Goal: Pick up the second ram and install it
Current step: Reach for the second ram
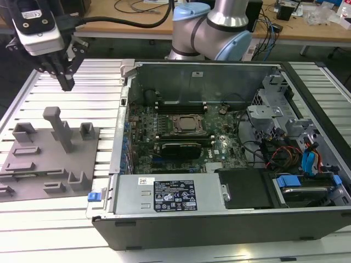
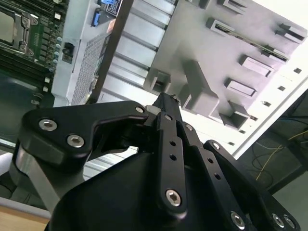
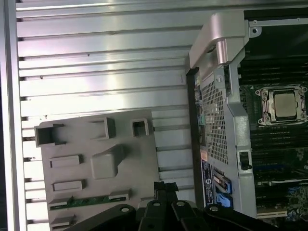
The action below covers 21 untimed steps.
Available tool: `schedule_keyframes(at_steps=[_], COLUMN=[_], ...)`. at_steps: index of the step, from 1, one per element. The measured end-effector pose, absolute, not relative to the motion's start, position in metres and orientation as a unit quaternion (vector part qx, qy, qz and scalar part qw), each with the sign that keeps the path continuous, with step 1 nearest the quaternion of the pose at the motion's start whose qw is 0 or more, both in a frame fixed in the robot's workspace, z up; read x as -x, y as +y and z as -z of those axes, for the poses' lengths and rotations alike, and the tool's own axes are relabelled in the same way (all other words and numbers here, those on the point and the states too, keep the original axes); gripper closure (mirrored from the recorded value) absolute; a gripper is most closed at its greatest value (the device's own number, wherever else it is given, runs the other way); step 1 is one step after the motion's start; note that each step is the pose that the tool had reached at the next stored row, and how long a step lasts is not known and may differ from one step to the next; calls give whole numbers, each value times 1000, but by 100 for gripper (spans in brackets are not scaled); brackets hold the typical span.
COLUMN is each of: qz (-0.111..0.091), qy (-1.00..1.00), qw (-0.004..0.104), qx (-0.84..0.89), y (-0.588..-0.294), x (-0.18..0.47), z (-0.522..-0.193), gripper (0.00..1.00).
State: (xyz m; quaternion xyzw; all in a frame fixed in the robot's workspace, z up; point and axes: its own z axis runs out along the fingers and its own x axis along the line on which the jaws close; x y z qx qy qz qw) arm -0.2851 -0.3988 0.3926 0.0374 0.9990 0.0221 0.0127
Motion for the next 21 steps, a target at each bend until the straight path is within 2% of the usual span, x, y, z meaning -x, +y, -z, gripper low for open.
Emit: schedule_keyframes(at_steps=[21], qz=[-22], qy=[999], qw=[13], qx=[-37], y=[-399], x=[360], z=[-392], gripper=[89])
